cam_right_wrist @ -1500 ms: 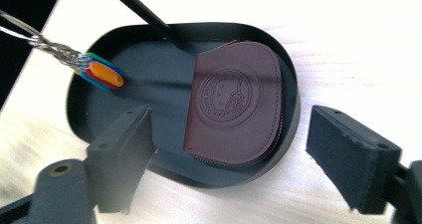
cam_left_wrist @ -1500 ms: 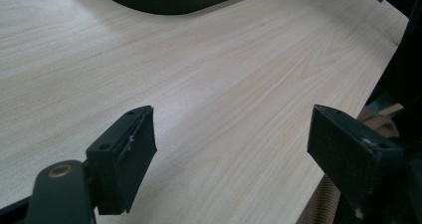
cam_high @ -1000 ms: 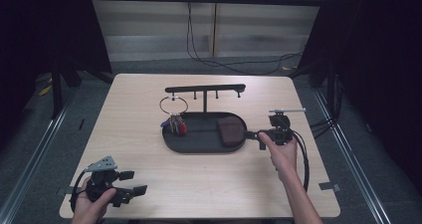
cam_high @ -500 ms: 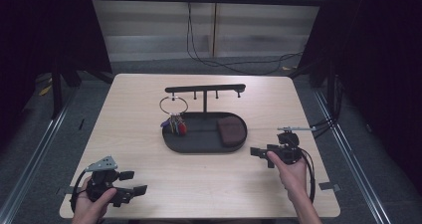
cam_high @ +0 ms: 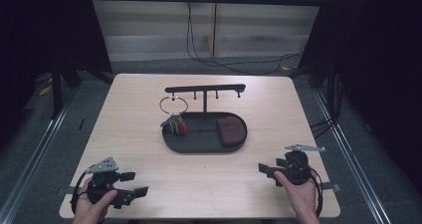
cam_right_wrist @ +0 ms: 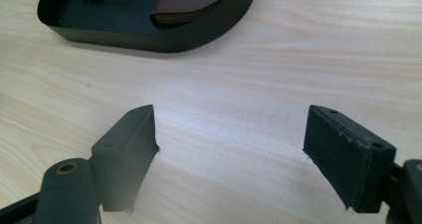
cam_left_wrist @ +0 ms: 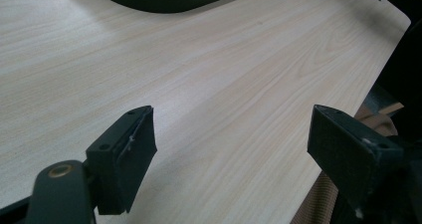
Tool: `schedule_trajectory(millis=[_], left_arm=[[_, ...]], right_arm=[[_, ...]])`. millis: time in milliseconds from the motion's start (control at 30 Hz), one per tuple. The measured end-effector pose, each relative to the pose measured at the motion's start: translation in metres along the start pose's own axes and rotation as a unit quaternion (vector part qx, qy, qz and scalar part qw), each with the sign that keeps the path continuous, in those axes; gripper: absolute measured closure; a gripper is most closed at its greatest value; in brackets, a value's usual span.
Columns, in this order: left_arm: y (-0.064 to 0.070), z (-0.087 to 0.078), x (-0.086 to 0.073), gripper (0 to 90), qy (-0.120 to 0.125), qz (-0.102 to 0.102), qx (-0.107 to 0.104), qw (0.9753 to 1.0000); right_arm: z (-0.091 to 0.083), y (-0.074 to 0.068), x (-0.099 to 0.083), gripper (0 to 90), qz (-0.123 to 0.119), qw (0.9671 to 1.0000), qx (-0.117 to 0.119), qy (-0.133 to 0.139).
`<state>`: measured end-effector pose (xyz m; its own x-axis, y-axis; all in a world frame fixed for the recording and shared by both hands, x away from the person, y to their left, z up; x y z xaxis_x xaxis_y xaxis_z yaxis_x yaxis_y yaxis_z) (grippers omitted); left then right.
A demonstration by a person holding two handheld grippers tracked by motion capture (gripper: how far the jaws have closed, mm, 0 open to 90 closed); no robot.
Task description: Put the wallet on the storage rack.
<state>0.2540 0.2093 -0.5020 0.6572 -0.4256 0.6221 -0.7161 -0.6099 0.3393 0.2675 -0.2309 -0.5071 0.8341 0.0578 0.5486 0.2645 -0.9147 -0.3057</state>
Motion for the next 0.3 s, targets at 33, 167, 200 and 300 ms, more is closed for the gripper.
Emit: schedule_trajectory(millis=[33, 167, 200, 300], left_arm=[[0.000, 0.000, 0.000, 19.1, 0.000, -0.001, 0.001, 1.0000], [-0.002, 0.001, 0.001, 19.1, -0.001, -0.002, 0.005, 1.0000], [-0.002, 0.001, 0.001, 19.1, -0.001, -0.002, 0.004, 1.0000], [-0.004, 0.001, 0.001, 19.1, 0.000, -0.006, 0.002, 1.0000]], right_arm=[[-0.001, 0.000, -0.003, 20.6, -0.003, 1.0000, -0.002, 0.000], [0.000, 0.003, -0.017, 20.7, -0.013, 0.9995, -0.027, 0.008], [0.002, 0.002, -0.019, 20.5, -0.007, 0.9998, -0.020, 0.005], [0.005, 0.003, -0.017, 20.5, -0.007, 0.9997, -0.022, 0.010]])
Point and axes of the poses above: each handheld gripper's, and its own axes: z roughly forward along the jaws, x roughly out of its top, y roughly to its right, the point moved 7 cm from there along z, roughly forward along the jaws, and after that the axes turned 7 degrees about -y, right-handed, at the moved point
